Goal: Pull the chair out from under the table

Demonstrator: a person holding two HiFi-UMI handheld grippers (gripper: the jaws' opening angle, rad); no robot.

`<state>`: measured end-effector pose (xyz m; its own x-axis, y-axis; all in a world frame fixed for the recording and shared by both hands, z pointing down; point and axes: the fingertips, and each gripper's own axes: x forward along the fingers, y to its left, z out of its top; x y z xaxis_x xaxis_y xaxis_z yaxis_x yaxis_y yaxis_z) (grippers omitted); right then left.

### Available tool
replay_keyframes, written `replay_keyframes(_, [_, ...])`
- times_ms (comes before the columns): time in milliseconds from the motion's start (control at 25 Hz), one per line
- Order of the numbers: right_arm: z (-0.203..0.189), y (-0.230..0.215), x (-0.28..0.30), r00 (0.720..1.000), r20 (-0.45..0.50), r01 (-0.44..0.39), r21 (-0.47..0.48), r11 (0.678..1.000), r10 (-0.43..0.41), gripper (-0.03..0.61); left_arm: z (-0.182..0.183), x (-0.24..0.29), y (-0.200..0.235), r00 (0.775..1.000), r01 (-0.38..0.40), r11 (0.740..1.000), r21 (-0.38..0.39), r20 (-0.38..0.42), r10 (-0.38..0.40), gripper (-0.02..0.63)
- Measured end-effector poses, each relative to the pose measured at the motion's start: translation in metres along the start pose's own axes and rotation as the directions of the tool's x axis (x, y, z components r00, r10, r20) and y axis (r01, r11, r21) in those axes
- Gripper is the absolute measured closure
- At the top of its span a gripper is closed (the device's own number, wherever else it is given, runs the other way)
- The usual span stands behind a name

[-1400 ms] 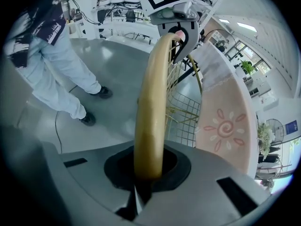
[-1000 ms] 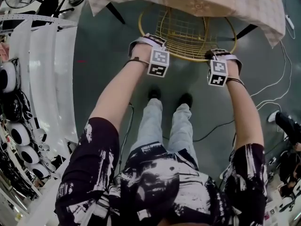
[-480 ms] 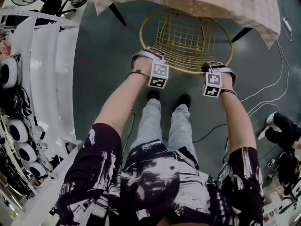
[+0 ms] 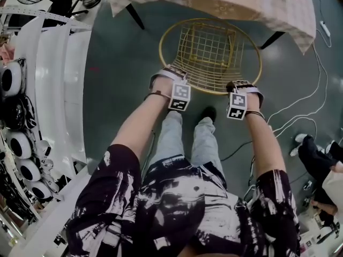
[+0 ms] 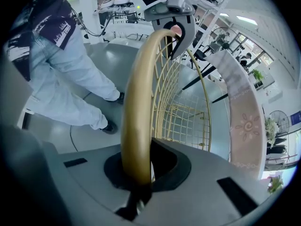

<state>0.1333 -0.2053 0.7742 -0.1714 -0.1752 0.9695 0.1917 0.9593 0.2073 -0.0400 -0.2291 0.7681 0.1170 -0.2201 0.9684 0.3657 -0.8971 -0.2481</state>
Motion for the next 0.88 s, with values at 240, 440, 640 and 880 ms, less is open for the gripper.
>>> replay_keyframes(240, [0.006,0.014,-0.001,1.000,-0.001,-0.007,0.002,1.000,0.007,0.574,0.003,-0.002,-0.014,1.000,0.006,1.000,-0.002,-0.003,-0.006,0.596])
replay_keyframes(440, [0.014,0.045,-0.001,1.000,0.000,-0.012,0.008,1.000,0.012,0.574,0.013,-0.005,-0.043,1.000,0.019,1.000,-0.007,-0.004,-0.019,0.595])
replay_keyframes(640, [0.006,0.041,-0.006,1.000,0.003,-0.019,-0.008,1.000,0.019,0.574,0.019,-0.007,-0.039,0.999,0.034,0.999,-0.030,-0.001,-0.034,0.595])
replay_keyframes(880, [-0.001,0.027,-0.003,1.000,0.004,-0.022,-0.012,1.000,0.022,0.574,0.016,-0.004,-0.024,0.999,0.039,0.998,-0.044,-0.010,-0.040,0.595])
